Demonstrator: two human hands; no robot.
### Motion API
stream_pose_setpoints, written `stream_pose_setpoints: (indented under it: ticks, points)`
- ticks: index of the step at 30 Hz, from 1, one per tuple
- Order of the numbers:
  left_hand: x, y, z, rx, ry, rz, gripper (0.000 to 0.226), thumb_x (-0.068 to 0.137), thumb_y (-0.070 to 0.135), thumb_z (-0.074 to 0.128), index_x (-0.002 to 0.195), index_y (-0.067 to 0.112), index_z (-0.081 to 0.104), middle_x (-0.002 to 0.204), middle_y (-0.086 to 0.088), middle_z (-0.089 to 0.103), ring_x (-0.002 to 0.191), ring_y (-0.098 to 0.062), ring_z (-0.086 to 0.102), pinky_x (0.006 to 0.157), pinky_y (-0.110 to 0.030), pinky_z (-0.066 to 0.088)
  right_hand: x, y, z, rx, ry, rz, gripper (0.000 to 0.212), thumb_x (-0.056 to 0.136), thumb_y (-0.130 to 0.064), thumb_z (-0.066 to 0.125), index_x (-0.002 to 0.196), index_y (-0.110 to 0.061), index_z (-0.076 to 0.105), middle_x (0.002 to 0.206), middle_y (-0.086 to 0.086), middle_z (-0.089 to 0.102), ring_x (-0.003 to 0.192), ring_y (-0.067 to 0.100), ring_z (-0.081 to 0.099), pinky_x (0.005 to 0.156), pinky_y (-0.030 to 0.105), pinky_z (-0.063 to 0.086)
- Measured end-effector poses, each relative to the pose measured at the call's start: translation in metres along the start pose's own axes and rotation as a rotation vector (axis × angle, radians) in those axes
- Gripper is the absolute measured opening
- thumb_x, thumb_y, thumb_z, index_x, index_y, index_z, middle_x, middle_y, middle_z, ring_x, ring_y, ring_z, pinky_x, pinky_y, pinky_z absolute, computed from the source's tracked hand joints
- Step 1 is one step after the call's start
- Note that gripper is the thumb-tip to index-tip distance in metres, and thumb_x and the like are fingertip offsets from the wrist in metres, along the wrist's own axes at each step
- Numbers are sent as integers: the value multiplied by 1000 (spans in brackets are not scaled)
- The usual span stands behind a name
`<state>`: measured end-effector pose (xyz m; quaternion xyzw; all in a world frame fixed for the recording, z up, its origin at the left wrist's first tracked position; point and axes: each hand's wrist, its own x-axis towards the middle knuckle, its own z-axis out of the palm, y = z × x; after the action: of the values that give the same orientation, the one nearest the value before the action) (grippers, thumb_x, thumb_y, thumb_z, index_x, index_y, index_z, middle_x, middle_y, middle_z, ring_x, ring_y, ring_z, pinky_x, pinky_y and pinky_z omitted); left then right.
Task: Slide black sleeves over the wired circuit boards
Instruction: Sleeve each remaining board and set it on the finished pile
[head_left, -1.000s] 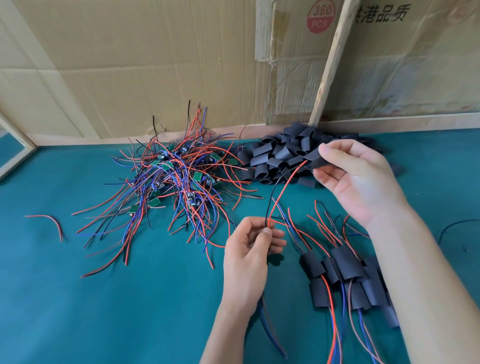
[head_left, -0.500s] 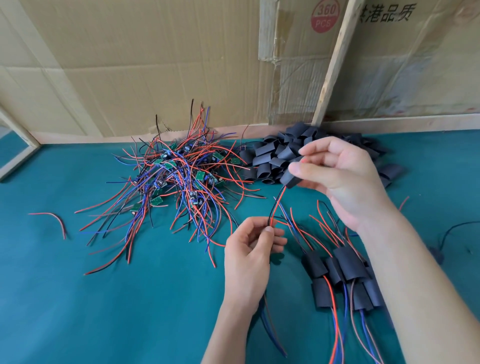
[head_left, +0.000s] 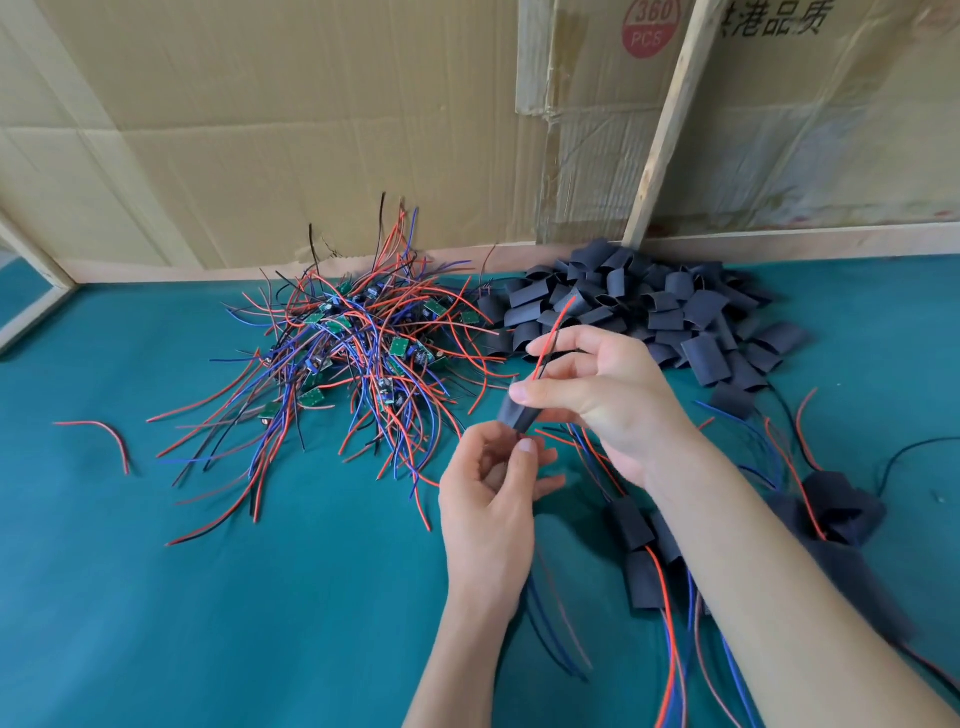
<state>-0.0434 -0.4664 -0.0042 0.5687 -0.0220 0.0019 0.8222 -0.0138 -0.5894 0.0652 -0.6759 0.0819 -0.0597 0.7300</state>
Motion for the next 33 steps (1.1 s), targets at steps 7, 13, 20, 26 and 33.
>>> stream_pose_setpoints:
  ticks: [7,13,20,26,33]
  points:
    - [2,-4,-1,68,-35,-66,17,87,10,64,105,10,66,95,-7,76,81,-23,77,75,-33,62,6,-9,-24,100,99,-37,30,74,9,82,94,-9,68,68,4,72,68,19,72,63,29,59]
    - [2,-6,-3,129,-8,-14,11,96,1,64,93,9,70,83,-4,77,80,-21,76,73,-23,58,7,-4,-28,-62,80,-31,32,73,4,86,97,-6,68,68,7,71,69,23,73,63,32,59]
    - [3,-6,-5,123,32,13,9,95,2,67,90,9,71,83,-6,78,76,-16,75,72,-18,55,7,5,-18,-230,48,6,34,72,-8,91,97,-9,70,72,10,70,67,20,72,62,30,58]
    - [2,-4,-6,115,66,19,8,96,4,66,89,8,67,80,-6,77,76,-19,76,69,-18,55,5,5,-17,-287,-29,16,29,75,-14,90,95,-8,71,67,5,71,61,13,70,57,25,56]
    - [-1,-2,-3,181,34,73,7,101,8,59,94,7,57,74,-12,72,67,-26,73,62,-26,57,2,8,-16,-290,-165,107,21,84,-20,85,77,-8,69,75,13,75,60,20,70,55,26,55]
